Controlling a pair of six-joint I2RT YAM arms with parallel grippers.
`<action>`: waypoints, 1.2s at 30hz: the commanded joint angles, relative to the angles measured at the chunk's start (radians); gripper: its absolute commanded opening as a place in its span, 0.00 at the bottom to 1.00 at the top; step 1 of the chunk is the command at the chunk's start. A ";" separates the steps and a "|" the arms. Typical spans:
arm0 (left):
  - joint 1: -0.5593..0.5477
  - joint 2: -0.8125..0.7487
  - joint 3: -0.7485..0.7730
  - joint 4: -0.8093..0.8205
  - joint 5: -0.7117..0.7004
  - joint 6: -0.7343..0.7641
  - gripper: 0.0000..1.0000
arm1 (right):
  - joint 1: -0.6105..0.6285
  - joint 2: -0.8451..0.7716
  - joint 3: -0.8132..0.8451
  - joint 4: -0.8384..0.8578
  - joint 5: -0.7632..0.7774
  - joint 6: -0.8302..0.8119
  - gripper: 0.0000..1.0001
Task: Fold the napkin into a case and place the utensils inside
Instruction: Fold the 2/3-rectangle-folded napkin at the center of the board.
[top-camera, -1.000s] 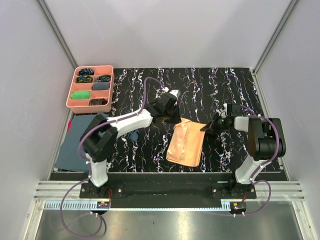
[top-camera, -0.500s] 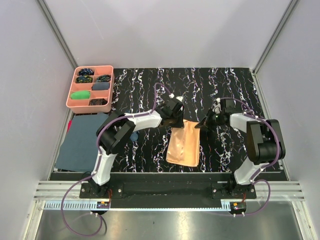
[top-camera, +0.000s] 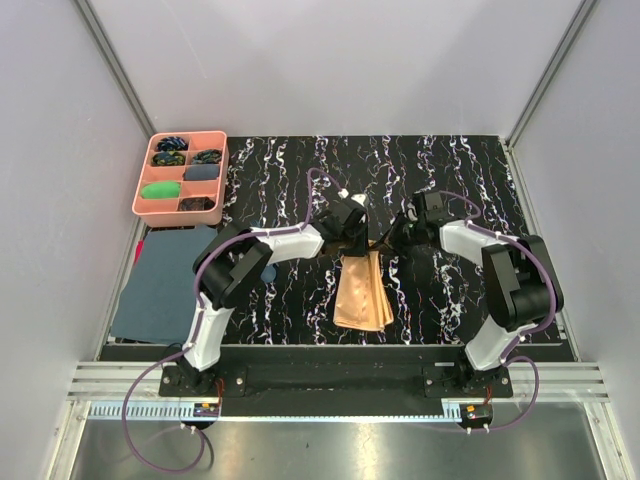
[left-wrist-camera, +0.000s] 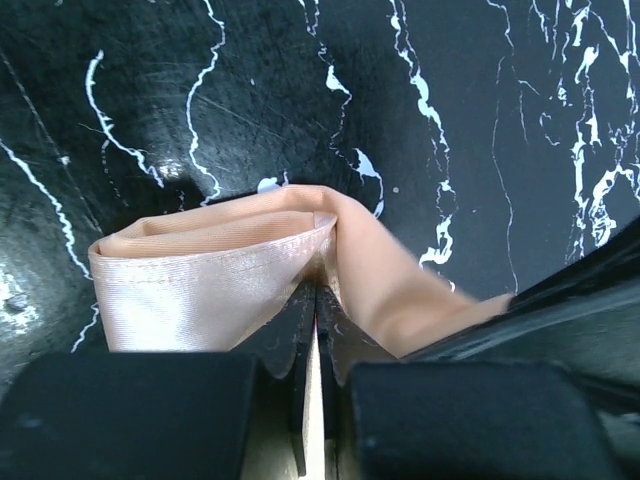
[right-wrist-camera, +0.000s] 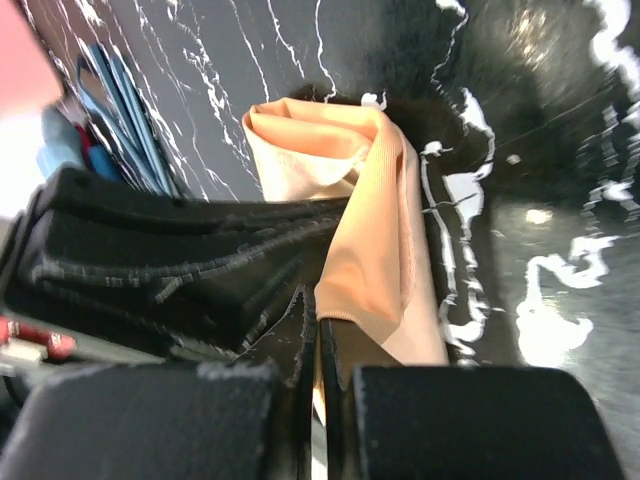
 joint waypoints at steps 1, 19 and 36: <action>-0.011 0.004 -0.030 0.074 0.032 -0.016 0.05 | 0.041 0.018 -0.006 0.089 0.091 0.205 0.00; 0.016 -0.292 -0.175 -0.109 -0.014 0.002 0.16 | 0.053 0.010 -0.026 0.065 0.233 0.262 0.00; -0.080 -0.164 -0.304 0.053 -0.063 -0.058 0.06 | 0.128 -0.002 0.001 0.021 0.335 0.367 0.00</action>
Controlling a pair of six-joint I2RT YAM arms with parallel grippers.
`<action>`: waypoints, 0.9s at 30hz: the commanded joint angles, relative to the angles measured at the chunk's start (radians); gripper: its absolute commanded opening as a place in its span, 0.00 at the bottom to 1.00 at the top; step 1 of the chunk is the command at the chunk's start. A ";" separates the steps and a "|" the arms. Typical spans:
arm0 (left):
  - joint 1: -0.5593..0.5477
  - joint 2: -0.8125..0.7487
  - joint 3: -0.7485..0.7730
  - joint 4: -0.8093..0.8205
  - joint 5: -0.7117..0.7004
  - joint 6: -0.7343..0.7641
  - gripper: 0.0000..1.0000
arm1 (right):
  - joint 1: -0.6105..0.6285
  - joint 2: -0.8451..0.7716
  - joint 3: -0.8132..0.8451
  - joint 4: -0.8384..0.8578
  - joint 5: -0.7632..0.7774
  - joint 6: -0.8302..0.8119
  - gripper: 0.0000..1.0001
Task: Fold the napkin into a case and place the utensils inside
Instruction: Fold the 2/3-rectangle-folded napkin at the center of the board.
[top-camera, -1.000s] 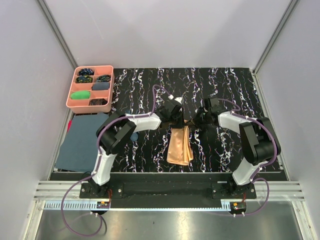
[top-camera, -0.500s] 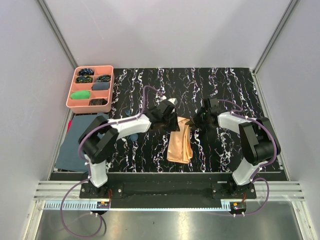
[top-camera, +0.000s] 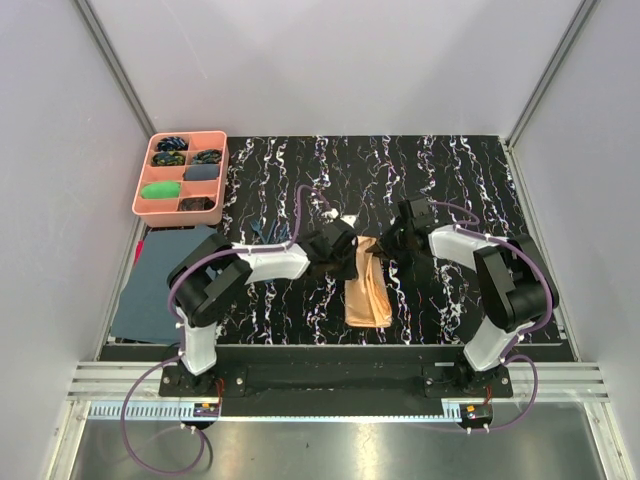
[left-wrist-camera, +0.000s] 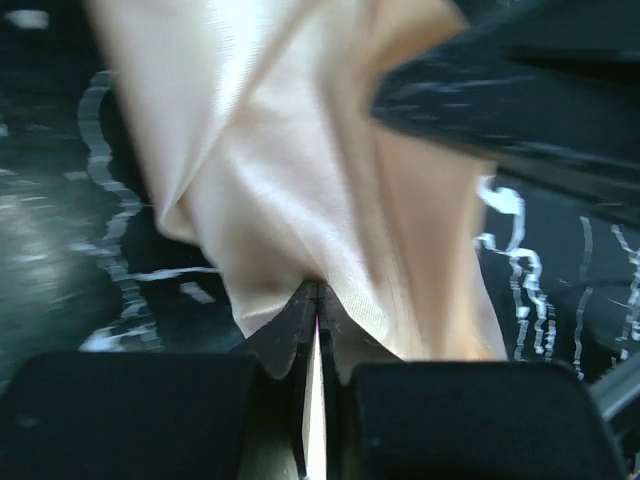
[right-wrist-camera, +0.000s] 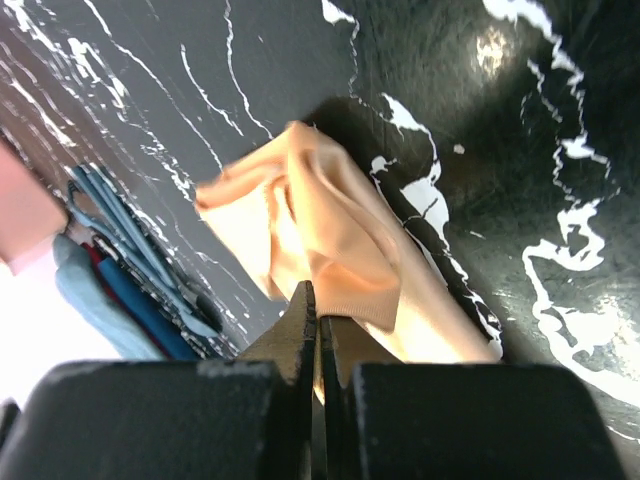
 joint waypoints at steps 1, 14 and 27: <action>-0.027 0.042 -0.044 0.086 -0.016 -0.044 0.06 | 0.037 -0.019 0.025 -0.017 0.100 0.071 0.00; -0.012 0.034 -0.065 0.099 -0.013 -0.024 0.06 | 0.069 -0.045 0.011 0.001 0.133 0.082 0.00; -0.007 0.032 -0.042 0.079 0.012 -0.015 0.05 | 0.070 -0.134 0.025 -0.074 0.143 0.048 0.00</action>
